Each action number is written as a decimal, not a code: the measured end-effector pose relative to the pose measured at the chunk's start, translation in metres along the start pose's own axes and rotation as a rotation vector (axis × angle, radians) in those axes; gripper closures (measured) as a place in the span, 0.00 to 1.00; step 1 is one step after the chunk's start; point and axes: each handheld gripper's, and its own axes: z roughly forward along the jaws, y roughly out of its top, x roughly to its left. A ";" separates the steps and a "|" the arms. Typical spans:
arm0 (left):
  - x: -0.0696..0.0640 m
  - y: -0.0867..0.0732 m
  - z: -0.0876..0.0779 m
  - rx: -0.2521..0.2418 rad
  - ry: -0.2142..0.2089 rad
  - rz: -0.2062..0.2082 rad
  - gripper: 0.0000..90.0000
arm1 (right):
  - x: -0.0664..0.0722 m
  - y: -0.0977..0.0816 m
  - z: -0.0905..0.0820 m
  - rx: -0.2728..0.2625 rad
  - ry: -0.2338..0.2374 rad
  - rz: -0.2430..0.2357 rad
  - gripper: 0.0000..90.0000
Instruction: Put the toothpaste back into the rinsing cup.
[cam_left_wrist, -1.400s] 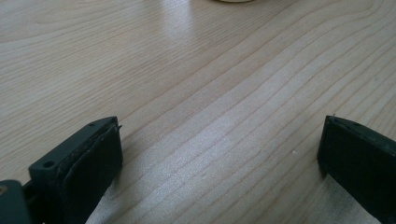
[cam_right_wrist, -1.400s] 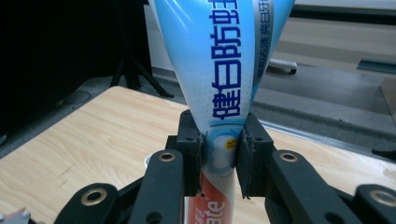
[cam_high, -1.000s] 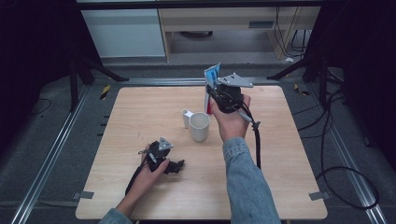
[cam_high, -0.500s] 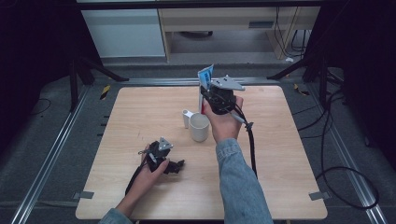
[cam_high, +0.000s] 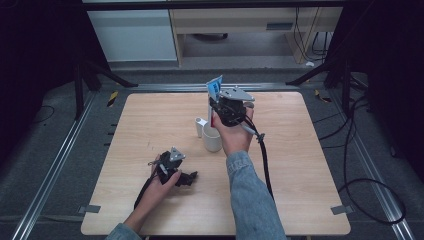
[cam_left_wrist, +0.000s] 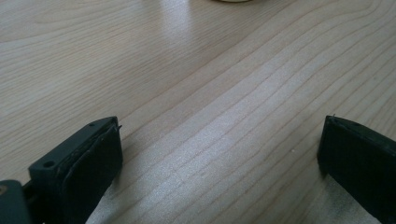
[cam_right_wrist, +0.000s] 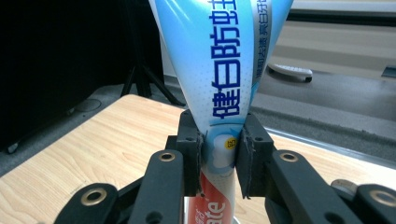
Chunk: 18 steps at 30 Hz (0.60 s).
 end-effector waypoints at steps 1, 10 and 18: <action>0.000 0.000 0.000 0.000 0.000 0.000 0.00 | 0.000 -0.002 0.001 0.006 -0.001 0.000 0.82; 0.000 0.000 0.000 0.002 -0.003 0.000 0.00 | -0.005 -0.026 0.017 0.056 -0.015 0.030 0.82; 0.000 0.000 0.000 0.002 -0.003 0.000 0.00 | -0.008 -0.031 0.021 0.067 -0.014 0.046 0.82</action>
